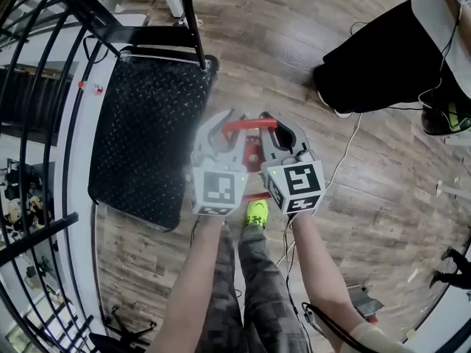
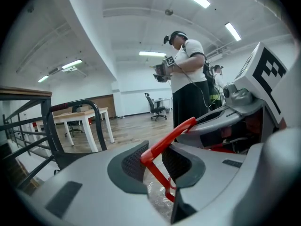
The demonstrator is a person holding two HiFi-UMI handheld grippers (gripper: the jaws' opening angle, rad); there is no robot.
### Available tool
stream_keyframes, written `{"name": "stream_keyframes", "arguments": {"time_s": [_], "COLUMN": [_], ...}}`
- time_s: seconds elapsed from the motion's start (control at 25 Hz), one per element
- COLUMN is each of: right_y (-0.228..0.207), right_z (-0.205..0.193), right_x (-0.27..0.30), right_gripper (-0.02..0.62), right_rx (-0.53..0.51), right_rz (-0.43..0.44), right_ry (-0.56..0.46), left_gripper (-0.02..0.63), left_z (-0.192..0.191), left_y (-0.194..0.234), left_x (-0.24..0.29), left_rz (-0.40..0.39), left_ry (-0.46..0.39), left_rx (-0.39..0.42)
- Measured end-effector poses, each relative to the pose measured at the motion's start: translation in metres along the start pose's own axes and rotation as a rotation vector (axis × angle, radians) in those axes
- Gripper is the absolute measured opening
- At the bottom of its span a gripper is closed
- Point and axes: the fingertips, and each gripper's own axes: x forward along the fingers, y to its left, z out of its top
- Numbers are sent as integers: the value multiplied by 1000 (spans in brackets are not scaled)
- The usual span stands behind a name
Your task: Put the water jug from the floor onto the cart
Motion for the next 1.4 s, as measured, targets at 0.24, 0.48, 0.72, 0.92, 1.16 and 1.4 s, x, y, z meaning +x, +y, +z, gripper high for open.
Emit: {"name": "stream_keyframes", "arguments": {"time_s": [0.24,0.48,0.72,0.92,1.16,1.4], "right_y": [15,48,94,130,168,207], "right_z": [13,37,60,79,84,103], "right_x": [-1,7,15,24,50,81], "right_gripper": [23,23,23,23,21,21], "right_rx": [-30,-55,-91,-116,-131,-152], "right_rz": [3,24,44,67,133,232], "right_ry": [-27,-58,-38,-47,-57,-64], "left_gripper": [90,83,72,66,64,61], "left_z": [7,13,17,23,10,4], "left_y": [11,41,78,110,147,191], "left_x": [-14,-39,-75,-105,-126,-146], "left_rz": [17,50,69,106,176,262], "left_ry": [-10,-29,-25,-32,-19,4], "left_rx": [13,3,-18,-1,4,-32]}}
